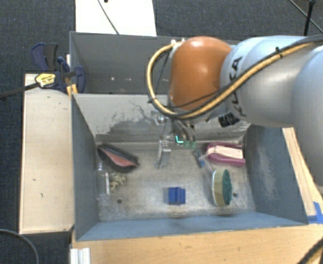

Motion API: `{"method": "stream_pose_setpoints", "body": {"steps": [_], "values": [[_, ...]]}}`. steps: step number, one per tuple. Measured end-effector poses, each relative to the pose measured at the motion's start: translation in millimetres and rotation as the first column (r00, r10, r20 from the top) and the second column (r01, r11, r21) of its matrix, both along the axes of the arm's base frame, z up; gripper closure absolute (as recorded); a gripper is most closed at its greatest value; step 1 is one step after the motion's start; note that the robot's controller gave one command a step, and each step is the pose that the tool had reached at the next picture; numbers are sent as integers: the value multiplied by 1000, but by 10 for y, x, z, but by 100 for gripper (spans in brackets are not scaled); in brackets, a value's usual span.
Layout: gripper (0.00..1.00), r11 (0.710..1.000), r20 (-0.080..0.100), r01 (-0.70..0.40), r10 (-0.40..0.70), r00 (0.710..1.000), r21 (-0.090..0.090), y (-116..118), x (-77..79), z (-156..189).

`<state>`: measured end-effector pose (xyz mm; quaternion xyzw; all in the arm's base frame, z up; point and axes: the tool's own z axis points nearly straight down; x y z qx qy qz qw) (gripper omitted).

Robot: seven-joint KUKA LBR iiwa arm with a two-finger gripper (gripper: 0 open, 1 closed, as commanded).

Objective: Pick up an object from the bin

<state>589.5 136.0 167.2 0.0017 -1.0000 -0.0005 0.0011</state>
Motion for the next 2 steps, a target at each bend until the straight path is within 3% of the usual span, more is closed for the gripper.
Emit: {"method": "stream_pose_setpoints", "body": {"steps": [1, 2], "values": [[0, 916, -3, 402, -402, 916, -7, 624, -336, -860], [0, 915, 3, 404, -404, 915, 1, 713, 22, -972]]}}
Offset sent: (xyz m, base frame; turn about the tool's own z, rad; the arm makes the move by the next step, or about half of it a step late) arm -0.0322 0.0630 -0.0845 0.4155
